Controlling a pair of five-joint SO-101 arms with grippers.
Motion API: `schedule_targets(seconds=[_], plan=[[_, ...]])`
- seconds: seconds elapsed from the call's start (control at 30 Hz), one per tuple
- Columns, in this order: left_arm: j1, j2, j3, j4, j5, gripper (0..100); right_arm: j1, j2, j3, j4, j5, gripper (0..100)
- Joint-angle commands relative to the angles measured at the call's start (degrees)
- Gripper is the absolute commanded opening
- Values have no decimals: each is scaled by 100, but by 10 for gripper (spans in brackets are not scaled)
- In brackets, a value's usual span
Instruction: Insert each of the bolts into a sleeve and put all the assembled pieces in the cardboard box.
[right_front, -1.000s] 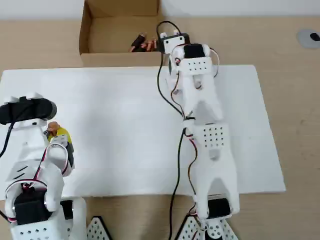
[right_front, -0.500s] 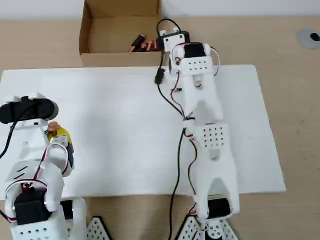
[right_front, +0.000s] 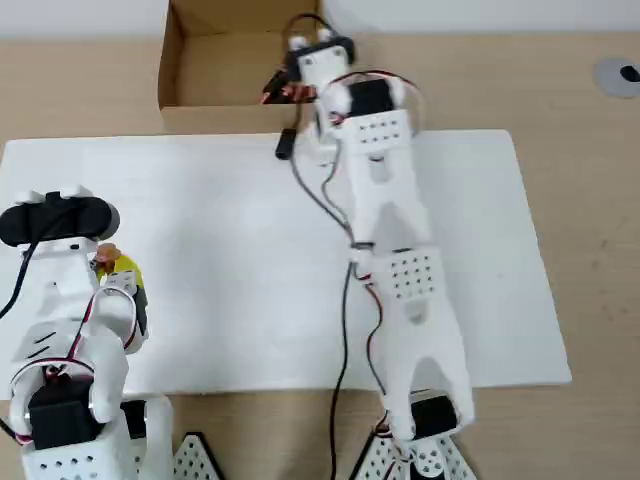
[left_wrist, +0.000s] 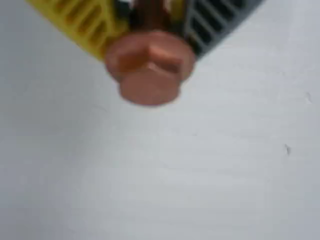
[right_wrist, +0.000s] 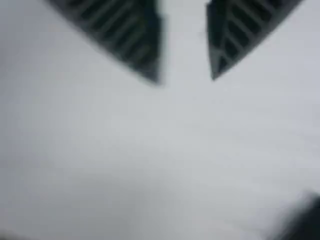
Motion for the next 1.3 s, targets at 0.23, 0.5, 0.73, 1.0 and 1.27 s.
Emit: schedule_targets(seconds=[0.23, 0.5, 0.73, 1.0, 1.27], plan=[[-97, -75, -167, -123, 105, 10, -593, -57, -259, -1521, -1178, 177], [-501, -75, -79, -123, 264, 10, -778, -48, 655, -2470, -2180, 178], [-721, -84, 396, -141, 264, 11, -892, -40, 954, -2655, -2532, 189], [-721, -84, 457, -229, 273, 11, -857, -40, 1218, -2602, -2611, 217], [-721, -84, 413, -229, 273, 12, -822, -40, 1780, -2602, -2629, 217]])
